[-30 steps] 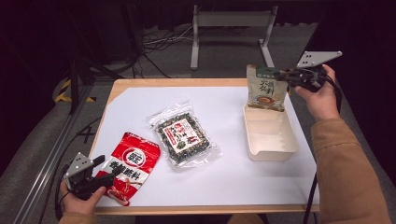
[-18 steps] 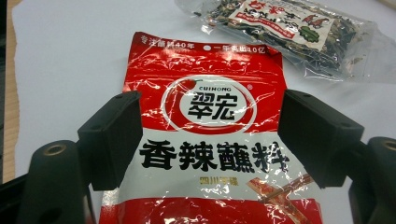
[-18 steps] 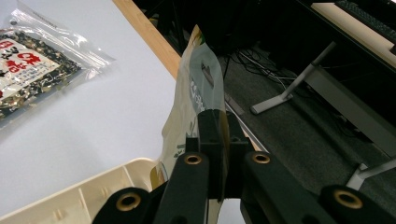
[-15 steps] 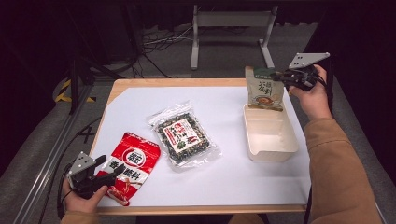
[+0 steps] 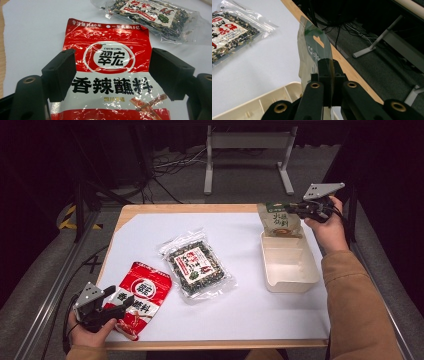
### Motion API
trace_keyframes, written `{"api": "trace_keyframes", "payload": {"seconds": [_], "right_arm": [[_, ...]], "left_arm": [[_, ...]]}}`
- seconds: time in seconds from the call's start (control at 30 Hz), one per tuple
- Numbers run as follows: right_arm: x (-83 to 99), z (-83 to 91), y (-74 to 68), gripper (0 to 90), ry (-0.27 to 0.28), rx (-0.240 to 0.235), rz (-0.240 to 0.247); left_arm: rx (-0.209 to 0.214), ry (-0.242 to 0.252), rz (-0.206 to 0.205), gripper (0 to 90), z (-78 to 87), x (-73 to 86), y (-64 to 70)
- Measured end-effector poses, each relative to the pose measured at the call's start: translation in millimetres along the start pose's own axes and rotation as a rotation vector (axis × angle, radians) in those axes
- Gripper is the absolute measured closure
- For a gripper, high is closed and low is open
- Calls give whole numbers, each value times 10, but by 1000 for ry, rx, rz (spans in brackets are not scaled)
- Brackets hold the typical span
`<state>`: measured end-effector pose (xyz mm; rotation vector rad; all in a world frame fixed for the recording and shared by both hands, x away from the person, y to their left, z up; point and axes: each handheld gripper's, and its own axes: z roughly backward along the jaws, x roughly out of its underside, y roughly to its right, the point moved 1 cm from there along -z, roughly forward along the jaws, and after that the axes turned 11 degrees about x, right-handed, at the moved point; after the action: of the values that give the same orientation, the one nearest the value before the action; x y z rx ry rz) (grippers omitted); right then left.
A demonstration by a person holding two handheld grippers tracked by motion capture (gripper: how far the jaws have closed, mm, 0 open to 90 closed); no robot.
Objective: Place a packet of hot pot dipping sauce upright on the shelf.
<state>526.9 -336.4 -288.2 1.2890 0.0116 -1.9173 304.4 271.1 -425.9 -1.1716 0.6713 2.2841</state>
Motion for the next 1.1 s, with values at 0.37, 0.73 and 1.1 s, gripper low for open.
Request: {"api": "trace_keyframes", "payload": {"seconds": [0.37,0.73,1.1], "right_arm": [[210,-16,-6,893,-39,15,-62],[431,11,66,894,-75,68,-173],[396,20,38,786,-75,84,-195]], "left_arm": [[9,-15,-15,228,-64,-35,16],[13,-14,-14,228,-75,-44,24],[16,-15,-14,228,-76,-45,23]]}}
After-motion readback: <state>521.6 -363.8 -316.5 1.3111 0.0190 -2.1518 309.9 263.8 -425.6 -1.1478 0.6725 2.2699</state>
